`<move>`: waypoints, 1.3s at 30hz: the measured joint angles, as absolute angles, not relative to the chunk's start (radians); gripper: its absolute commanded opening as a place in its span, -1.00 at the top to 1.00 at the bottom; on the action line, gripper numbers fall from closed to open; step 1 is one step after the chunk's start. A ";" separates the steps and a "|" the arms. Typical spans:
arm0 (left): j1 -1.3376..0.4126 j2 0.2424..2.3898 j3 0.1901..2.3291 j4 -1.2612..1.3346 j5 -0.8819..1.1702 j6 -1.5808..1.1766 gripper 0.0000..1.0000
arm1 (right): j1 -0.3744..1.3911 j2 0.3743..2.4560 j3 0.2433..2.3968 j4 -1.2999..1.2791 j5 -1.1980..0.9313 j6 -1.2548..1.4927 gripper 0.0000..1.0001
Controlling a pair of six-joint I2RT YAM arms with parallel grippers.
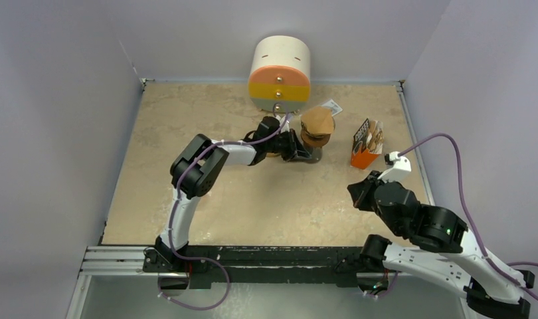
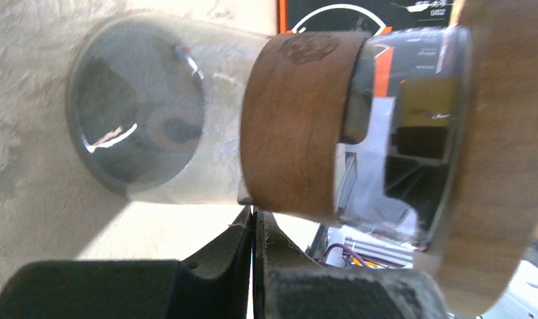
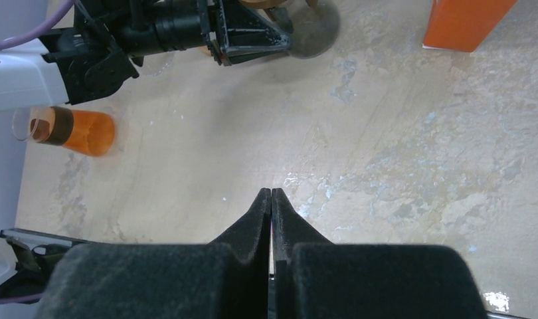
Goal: Place the coffee filter in the dripper
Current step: Move the coffee server to the center of the board.
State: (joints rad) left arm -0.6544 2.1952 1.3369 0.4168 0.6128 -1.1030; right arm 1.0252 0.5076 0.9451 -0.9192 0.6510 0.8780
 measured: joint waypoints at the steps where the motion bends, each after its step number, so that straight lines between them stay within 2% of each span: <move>1: -0.654 2.194 1.335 0.408 0.613 -1.097 1.00 | 1.025 0.507 0.947 -0.924 0.656 0.878 1.00; 7: -0.654 2.099 1.250 0.289 0.604 -1.041 1.00 | 1.024 0.520 0.954 -0.932 0.666 0.873 0.99; 11: -0.654 1.958 1.232 0.131 0.591 -0.965 0.98 | 1.024 0.555 0.970 -0.926 0.672 0.857 0.90; 16: -0.654 1.727 1.235 -0.101 0.548 -0.828 0.65 | 1.024 0.618 0.988 -0.903 0.690 0.811 0.74; 19: -0.654 1.635 1.261 -0.255 0.503 -0.742 0.46 | 1.024 0.675 1.011 -0.882 0.690 0.780 0.53; 22: -0.654 1.549 1.281 -0.419 0.413 -0.651 0.29 | 1.024 0.743 1.037 -0.854 0.690 0.738 0.36; 24: -0.654 1.498 1.285 -0.508 0.352 -0.604 0.16 | 1.024 0.774 1.048 -0.843 0.690 0.715 0.16; 30: -0.651 1.328 1.314 -0.754 0.120 -0.496 -0.16 | 1.024 0.864 1.071 -0.816 0.685 0.660 -0.12; 36: -0.642 1.239 1.397 -0.984 -0.150 -0.459 -0.31 | 1.024 0.921 1.073 -0.795 0.666 0.625 -0.18; 39: -0.616 1.219 1.404 -1.082 -0.251 -0.460 -0.44 | 1.024 0.937 1.074 -0.778 0.658 0.615 -0.20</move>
